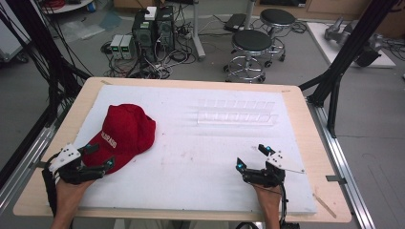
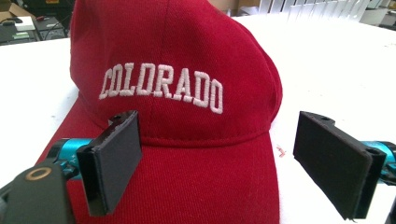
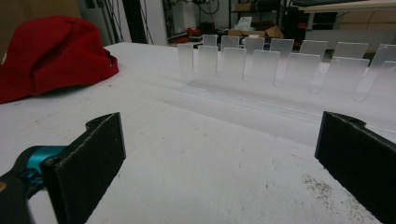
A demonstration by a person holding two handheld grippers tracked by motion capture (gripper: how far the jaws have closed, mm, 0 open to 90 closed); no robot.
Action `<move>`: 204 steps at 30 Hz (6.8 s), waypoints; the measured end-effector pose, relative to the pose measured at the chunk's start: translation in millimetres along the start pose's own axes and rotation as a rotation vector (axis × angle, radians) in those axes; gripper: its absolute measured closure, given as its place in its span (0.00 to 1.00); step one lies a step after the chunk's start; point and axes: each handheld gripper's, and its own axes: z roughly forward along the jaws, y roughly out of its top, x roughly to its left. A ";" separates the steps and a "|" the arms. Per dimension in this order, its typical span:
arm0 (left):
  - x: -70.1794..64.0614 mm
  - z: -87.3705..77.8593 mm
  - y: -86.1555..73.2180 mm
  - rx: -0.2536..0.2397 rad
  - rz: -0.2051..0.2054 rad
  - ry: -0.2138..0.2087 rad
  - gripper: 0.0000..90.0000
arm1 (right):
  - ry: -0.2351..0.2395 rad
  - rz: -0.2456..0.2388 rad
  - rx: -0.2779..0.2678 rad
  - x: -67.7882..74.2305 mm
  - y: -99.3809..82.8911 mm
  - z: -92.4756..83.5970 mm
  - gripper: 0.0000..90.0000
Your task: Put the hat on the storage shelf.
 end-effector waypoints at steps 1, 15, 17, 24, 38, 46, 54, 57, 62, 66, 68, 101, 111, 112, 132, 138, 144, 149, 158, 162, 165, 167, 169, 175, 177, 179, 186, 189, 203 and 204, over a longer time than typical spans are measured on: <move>0.0 0.0 0.0 0.000 0.000 0.000 0.17 | 0.000 -0.001 -0.003 -0.2 0.0 0.1 0.01; 0.1 -1.6 -0.4 -0.013 -0.002 0.004 0.17 | 0.001 -0.002 -0.004 -0.3 0.1 0.2 0.01; 0.2 -1.4 -0.5 -0.015 -0.004 0.003 0.17 | 0.004 -0.002 0.001 0.1 0.1 0.2 0.01; 0.2 -1.6 -0.3 -0.013 0.000 0.003 0.17 | 0.003 -0.004 0.001 -0.2 0.2 0.5 0.01; 7.2 -11.4 2.9 -0.023 -0.017 0.004 0.17 | 0.006 -0.004 0.001 -0.4 0.2 0.4 0.01; 18.5 -16.5 28.8 -0.019 -0.010 -0.007 0.17 | 0.004 -0.003 0.002 -0.3 0.2 0.5 0.01; 27.8 -5.6 68.1 0.041 0.037 0.004 0.17 | 0.005 -0.004 0.002 -0.3 0.3 0.5 0.01; 30.0 1.5 80.2 0.076 0.053 -0.004 0.17 | 0.005 -0.004 0.002 -0.2 0.3 0.5 0.01; 32.6 14.8 92.5 0.121 0.066 -0.020 0.17 | 0.007 -0.001 0.002 -0.4 0.2 0.3 0.01; 36.4 26.5 97.5 0.161 0.058 -0.033 0.17 | 0.005 0.001 0.001 -0.4 0.2 0.1 0.01; 39.3 34.1 99.7 0.202 0.058 -0.018 0.17 | 0.005 0.002 0.000 -0.4 0.1 0.2 0.01; 37.0 84.1 95.7 0.448 0.092 -0.063 0.50 | -0.002 0.000 0.002 -0.2 0.2 0.2 0.01; 31.7 85.7 95.1 0.504 0.074 -0.032 0.85 | -0.002 -0.002 0.002 0.0 0.2 0.5 0.01; 32.1 85.0 95.5 0.509 0.067 -0.033 0.87 | -0.002 -0.004 0.002 0.1 0.2 0.5 0.01; 17.7 74.2 116.1 0.372 0.038 -0.079 0.95 | -0.005 -0.021 0.025 1.8 1.0 2.5 0.01; 6.9 73.3 127.6 0.322 0.060 -0.090 0.95 | -0.017 0.004 0.041 -0.1 2.1 4.4 0.01; -6.8 72.6 144.6 0.243 0.080 -0.116 0.95 | -0.029 0.027 0.071 -2.5 4.1 8.1 0.01; -22.4 76.0 159.1 0.172 0.114 -0.180 0.95 | -0.030 0.036 0.062 -0.6 10.7 10.0 0.01; -52.8 91.6 170.6 0.109 0.142 -0.245 0.95 | 0.015 -0.006 0.086 17.9 29.4 18.5 0.01; -62.2 98.2 173.1 0.095 0.151 -0.266 0.95 | 0.034 -0.009 0.087 25.4 36.4 22.9 0.01; -70.9 104.1 175.4 0.073 0.151 -0.284 0.95 | 0.078 0.009 0.077 31.3 43.7 25.1 0.01; -76.4 108.4 176.0 0.059 0.142 -0.301 0.95 | 0.103 0.018 0.075 36.3 49.2 26.7 0.01; -81.8 112.9 176.3 0.047 0.137 -0.320 0.95 | 0.118 0.020 0.092 40.6 53.6 28.9 0.01; -98.9 124.7 179.7 0.024 0.136 -0.350 0.95 | 0.180 0.009 0.113 57.6 63.2 37.2 0.01; -101.3 126.1 180.3 0.017 0.130 -0.357 0.95 | 0.193 0.013 0.111 61.0 64.8 39.7 0.01; -105.1 128.8 181.8 0.009 0.128 -0.364 0.95 | 0.202 0.021 0.116 64.2 66.5 42.4 0.01; -120.4 140.7 184.7 -0.007 0.126 -0.373 0.95 | 0.253 0.042 0.112 73.3 69.5 49.7 0.03; -126.7 144.2 185.4 -0.010 0.127 -0.387 0.95 | 0.273 0.065 0.114 75.0 69.6 50.4 0.03; -141.3 149.8 189.4 -0.045 0.128 -0.400 0.95 | 0.419 0.168 0.083 72.3 66.2 54.2 0.30; -141.8 149.6 189.7 -0.047 0.127 -0.399 0.95 | 0.429 0.181 0.083 71.7 65.9 54.9 0.34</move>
